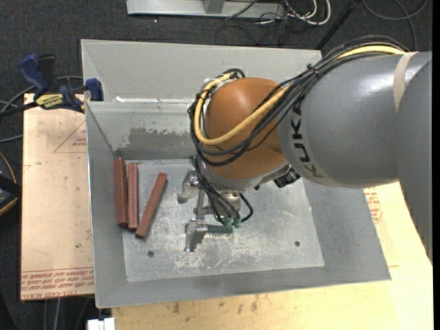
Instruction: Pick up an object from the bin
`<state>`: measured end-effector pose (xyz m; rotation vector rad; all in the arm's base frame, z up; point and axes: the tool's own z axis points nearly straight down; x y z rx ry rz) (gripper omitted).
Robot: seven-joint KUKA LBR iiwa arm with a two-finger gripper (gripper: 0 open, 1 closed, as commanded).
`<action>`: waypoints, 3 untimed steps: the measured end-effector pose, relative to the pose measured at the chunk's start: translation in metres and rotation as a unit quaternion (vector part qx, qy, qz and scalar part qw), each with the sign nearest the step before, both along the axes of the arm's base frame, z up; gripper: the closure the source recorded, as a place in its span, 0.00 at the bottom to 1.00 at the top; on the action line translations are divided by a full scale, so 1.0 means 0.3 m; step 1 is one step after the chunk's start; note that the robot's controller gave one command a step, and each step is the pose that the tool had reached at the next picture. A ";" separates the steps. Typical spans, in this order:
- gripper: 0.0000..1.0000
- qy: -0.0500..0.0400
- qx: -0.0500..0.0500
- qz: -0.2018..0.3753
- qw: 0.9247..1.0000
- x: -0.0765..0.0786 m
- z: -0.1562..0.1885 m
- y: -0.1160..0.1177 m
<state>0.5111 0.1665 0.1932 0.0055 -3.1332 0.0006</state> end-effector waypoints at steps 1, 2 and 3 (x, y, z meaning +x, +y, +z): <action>0.00 -0.004 0.001 -0.002 1.000 0.006 0.013 -0.003; 0.00 -0.008 0.002 0.010 1.000 0.031 -0.116 -0.050; 0.00 -0.002 0.000 -0.003 1.000 0.055 -0.231 -0.157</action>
Offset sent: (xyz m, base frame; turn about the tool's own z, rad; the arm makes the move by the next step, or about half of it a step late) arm 0.0179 -0.0493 -0.1232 -0.0588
